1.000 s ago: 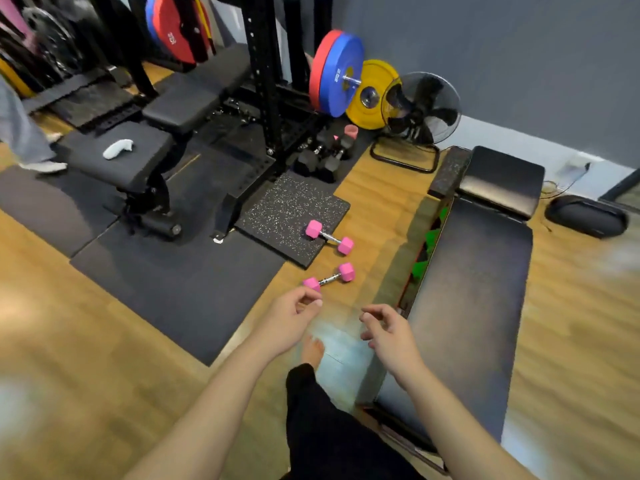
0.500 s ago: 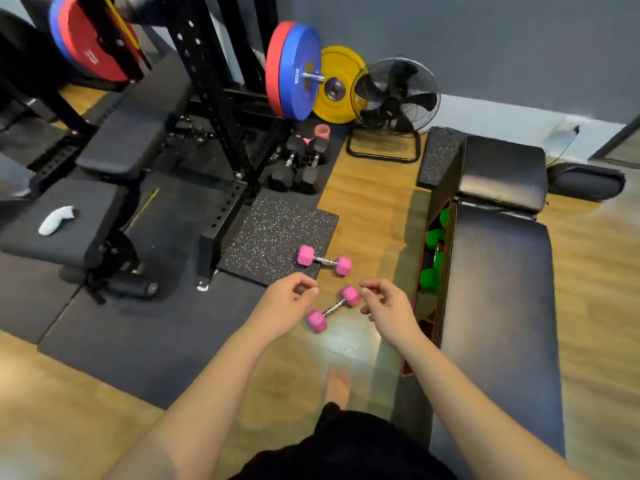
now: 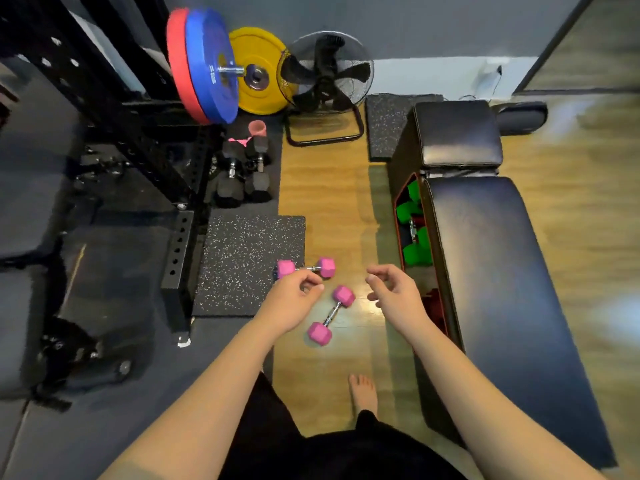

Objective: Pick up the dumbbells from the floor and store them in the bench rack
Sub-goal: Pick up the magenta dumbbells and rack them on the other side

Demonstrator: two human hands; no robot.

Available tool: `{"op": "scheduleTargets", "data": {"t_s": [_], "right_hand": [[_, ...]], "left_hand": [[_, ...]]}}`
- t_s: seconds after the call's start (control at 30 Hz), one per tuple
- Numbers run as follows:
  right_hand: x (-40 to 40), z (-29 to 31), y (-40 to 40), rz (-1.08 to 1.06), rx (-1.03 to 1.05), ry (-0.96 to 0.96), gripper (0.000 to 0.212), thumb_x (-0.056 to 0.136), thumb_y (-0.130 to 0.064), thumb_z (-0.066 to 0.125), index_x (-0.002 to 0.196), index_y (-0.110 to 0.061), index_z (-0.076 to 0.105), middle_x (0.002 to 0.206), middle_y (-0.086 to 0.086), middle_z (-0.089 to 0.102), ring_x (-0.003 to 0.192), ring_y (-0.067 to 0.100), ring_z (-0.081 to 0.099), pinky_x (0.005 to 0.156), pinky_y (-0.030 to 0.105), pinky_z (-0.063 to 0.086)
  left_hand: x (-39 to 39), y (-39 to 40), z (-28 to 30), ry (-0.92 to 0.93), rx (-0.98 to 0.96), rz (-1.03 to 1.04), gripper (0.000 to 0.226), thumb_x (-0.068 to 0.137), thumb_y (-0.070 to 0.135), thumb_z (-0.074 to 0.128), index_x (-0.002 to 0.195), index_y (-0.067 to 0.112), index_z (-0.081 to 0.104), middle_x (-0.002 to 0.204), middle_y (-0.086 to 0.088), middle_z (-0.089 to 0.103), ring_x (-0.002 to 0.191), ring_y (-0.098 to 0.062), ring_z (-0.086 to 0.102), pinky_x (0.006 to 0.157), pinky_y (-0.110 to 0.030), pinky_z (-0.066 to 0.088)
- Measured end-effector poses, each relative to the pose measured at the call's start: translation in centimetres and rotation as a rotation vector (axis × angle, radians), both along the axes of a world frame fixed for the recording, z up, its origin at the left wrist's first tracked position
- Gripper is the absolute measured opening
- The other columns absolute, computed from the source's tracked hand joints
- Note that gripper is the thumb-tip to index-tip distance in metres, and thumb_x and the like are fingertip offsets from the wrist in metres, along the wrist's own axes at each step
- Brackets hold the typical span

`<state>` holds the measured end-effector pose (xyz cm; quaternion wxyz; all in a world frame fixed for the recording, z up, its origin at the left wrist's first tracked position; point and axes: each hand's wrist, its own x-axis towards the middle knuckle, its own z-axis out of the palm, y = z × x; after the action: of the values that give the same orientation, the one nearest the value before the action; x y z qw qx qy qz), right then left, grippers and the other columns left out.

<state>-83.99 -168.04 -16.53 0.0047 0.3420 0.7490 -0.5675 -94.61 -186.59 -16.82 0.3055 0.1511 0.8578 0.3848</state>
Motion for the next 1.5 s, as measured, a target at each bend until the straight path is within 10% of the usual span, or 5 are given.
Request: {"op": "scheduleTargets", "data": {"t_s": [0.6,1.03,1.13,1.27,1.5], "right_hand": [[-6.1,-12.5,-0.5,-0.561,-0.077,-0.107,0.014,0.096,-0.020,0.058,0.109,-0.019,0.064,0.101,0.007,0.065,0.070,0.014,0.065,0.063,0.023,0.052],[-12.0,-47.0,4.9,-0.459,0.035,-0.199,0.019,0.092,-0.015,0.063,0.110,-0.012,0.062,0.097,0.002,0.061,0.081,0.014,0.056,0.063,0.007,0.037],[-12.2,-55.3,5.1,-0.320,0.074,-0.288,0.031,0.088,-0.014,0.067,0.118,-0.010,0.060,0.106,0.005,0.059,0.097,0.019,0.058,0.071,0.005,0.038],[-12.9,-62.7,5.4,-0.109,0.170,-0.435,0.045,0.083,-0.021,0.069,0.126,-0.017,0.056,0.126,0.007,0.052,0.117,0.026,0.051,0.098,0.039,0.045],[-13.9,-67.5,5.3,0.137,0.395,-0.548,0.072,0.075,-0.037,0.077,0.138,-0.022,0.044,0.132,0.005,0.045,0.122,0.030,0.041,0.098,0.046,0.043]], "left_hand": [[-12.1,6.1,-13.1,-0.227,-0.067,-0.266,0.010,0.093,0.021,0.063,0.085,0.028,0.062,0.080,0.013,0.061,0.075,-0.010,0.058,0.066,-0.021,0.040],[-9.6,11.5,-49.2,-0.289,-0.281,-0.300,0.007,0.088,0.029,0.064,0.090,0.027,0.058,0.090,0.002,0.069,0.083,-0.018,0.065,0.082,-0.036,0.054],[-7.5,10.3,-57.0,-0.276,-0.378,-0.350,0.023,0.081,0.034,0.067,0.097,0.026,0.052,0.102,-0.004,0.068,0.098,-0.028,0.065,0.082,-0.035,0.052],[-5.9,9.7,-63.0,-0.224,-0.574,-0.479,0.070,0.078,0.049,0.075,0.132,0.021,0.042,0.136,-0.006,0.051,0.125,-0.034,0.051,0.093,-0.040,0.045],[-6.1,10.6,-65.7,-0.201,-0.658,-0.572,0.109,0.068,0.048,0.084,0.148,0.019,0.017,0.150,-0.009,0.037,0.136,-0.035,0.038,0.098,-0.048,0.041]]}}
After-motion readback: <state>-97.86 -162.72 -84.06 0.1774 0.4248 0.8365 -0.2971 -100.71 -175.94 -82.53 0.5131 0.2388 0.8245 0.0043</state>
